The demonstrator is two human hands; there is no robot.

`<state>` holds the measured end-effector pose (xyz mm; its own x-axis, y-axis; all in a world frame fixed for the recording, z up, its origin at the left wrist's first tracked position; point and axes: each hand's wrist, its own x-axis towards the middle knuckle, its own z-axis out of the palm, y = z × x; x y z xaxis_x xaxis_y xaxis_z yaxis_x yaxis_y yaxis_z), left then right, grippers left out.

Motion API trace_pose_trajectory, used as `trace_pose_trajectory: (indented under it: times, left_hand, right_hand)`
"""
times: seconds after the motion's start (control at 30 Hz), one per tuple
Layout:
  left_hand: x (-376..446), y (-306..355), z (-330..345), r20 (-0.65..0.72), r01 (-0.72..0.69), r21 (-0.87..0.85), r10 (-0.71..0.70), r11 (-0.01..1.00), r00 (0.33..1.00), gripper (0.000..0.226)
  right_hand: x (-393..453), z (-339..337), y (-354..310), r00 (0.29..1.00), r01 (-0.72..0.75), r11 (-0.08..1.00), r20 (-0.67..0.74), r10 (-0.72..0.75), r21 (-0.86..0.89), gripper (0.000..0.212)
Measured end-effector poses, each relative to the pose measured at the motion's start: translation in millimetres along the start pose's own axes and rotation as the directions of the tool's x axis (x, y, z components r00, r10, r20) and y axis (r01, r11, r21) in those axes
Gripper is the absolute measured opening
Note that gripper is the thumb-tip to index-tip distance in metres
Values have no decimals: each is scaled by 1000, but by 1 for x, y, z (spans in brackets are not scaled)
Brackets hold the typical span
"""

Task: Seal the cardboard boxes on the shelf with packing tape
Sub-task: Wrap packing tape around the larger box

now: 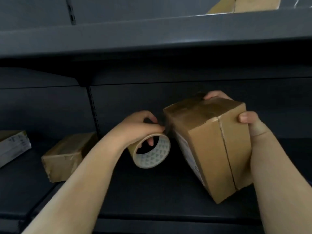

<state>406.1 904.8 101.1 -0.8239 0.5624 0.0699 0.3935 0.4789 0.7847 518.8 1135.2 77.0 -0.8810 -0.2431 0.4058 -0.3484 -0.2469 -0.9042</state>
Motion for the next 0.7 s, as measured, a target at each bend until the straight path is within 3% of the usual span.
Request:
trace_pose_trajectory:
  times: [0.1,0.17,0.27,0.3,0.4,0.47,0.53,0.6,0.7]
  left_hand:
    - [9,18,16,58,-49,-30,51,998,997,21]
    - [14,26,26,73,-56,-41,59,998,996,20]
    - [18,34,36,63,-64,-51,68,997,996,18]
    - [20,35,38,56,-72,-50,74,996,996,17]
    - [23,38,43,37,-93,-50,95,994,995,16]
    - [23,40,44,32,-102,-41,103,994,994,15]
    - [22,40,45,39,-106,-47,108,993,993,16]
    - [18,37,44,57,-106,-85,111,991,992,20]
    - [5,16,37,145,-75,-399,143,914,979,31]
  right_hand:
    - [-6,-18,7,998,26,999,-64,-28,-41,77]
    - [-10,-23,-2,978,-30,993,-206,6,-112,89]
    - [-25,-26,-29,947,-146,925,-320,28,-350,82]
    - [-31,-24,-36,931,-178,865,-364,-5,-469,83]
    - [-39,6,-46,818,-194,577,-456,-352,-793,97]
    - [-34,34,-42,835,-288,191,-344,-429,-938,105]
    - [-23,43,-36,906,-318,-131,-260,-336,-939,99]
    - [-16,38,-33,926,-326,-246,-257,-276,-913,89]
    - [-9,24,-24,867,-372,-171,-276,-414,-912,71]
